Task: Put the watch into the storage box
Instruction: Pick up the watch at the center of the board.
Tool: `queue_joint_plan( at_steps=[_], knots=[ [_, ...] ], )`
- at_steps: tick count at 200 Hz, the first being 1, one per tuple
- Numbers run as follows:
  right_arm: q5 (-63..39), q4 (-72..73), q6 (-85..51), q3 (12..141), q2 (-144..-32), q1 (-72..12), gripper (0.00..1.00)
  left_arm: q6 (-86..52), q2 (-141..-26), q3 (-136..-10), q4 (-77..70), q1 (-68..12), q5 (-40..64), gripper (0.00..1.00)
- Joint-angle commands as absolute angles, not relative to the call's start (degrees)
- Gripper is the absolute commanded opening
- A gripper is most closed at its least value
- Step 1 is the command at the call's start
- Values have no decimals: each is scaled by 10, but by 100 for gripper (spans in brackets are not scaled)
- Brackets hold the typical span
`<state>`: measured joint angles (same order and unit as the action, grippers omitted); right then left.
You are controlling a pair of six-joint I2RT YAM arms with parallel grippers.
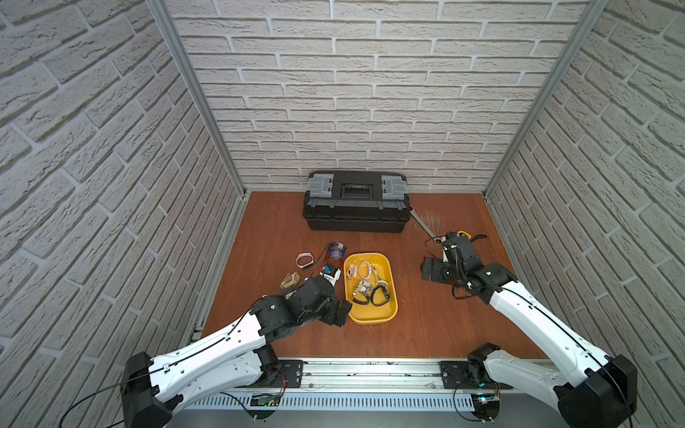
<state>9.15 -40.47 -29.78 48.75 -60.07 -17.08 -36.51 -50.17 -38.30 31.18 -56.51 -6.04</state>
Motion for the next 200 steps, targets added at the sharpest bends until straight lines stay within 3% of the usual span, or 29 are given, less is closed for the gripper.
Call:
queue_joint_plan(
  at_steps=[1,48,120,142,182,200],
  knots=[
    [69,-426,-283,460,-593,-96,98,-327,-516,-401,223,-563,2,98],
    [44,-371,-241,443,-661,11,91,-296,-528,-402,184,-575,40,98],
    [26,-348,-206,522,-825,31,70,-238,-505,-387,156,-644,34,98],
    [44,-342,-202,529,-859,32,69,-230,-503,-386,155,-653,27,98],
    [64,-334,-197,533,-899,38,57,-220,-488,-384,158,-657,24,98],
    [60,-325,-197,533,-916,39,44,-218,-484,-384,161,-657,20,98]
  ],
)
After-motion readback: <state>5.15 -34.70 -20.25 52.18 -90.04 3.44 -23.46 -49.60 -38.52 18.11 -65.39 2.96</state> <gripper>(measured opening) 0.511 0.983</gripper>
